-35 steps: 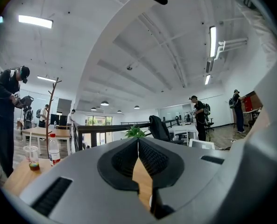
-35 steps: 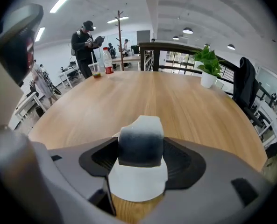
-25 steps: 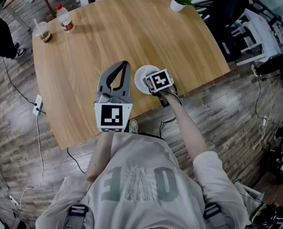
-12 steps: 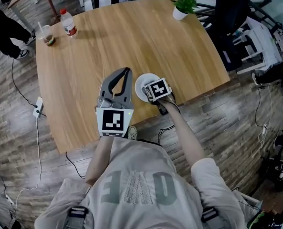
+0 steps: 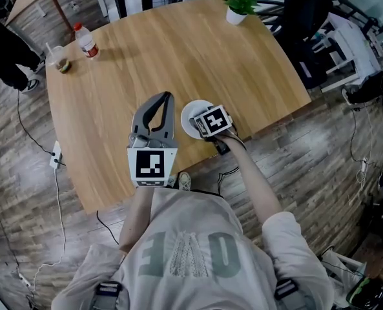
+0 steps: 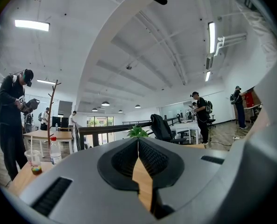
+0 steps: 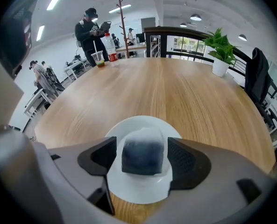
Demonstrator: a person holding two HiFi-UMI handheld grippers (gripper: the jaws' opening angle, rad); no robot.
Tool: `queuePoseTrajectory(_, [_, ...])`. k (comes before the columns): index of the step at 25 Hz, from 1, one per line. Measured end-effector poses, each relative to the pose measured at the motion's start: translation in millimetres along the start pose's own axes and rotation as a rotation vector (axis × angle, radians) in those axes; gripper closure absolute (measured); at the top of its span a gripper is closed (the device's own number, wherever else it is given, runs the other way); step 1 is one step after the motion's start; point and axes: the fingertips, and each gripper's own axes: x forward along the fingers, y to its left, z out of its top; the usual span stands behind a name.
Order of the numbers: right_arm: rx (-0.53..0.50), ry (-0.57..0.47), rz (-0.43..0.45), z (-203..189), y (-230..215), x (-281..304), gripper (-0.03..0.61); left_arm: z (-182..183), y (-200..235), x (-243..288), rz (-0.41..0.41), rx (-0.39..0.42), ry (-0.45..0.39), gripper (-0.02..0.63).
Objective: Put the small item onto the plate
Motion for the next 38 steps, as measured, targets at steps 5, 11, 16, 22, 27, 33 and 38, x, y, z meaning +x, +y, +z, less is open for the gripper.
queuePoseTrajectory(5, [0.044, -0.187, 0.012, 50, -3, -35, 0.258, 4, -2, 2, -0.013, -0.003, -0.016, 0.604])
queuePoseTrajectory(11, [0.029, -0.593, -0.084, 133, -9, -139, 0.261, 21, -10, 6, -0.044, 0.000, -0.055, 0.604])
queuePoseTrajectory(16, [-0.033, -1.003, -0.253, 161, 9, -256, 0.528, 43, -16, 6, -0.060, 0.048, -0.093, 0.604])
queuePoseTrajectory(22, [-0.018, -1.189, -0.393, 129, 28, -314, 0.561, 70, -15, 1, -0.053, 0.073, -0.131, 0.604])
queuePoseTrajectory(27, [0.016, -1.182, -0.431, 112, 23, -311, 0.561, 83, -9, -2, -0.040, 0.084, -0.173, 0.604])
queuePoseTrajectory(33, [0.029, -1.169, -0.439, 106, 20, -313, 0.561, 83, -8, -4, -0.035, 0.088, -0.177, 0.604])
queuePoseTrajectory(38, [0.023, -1.148, -0.445, 102, 18, -309, 0.561, 81, -10, -5, -0.039, 0.082, -0.169, 0.604])
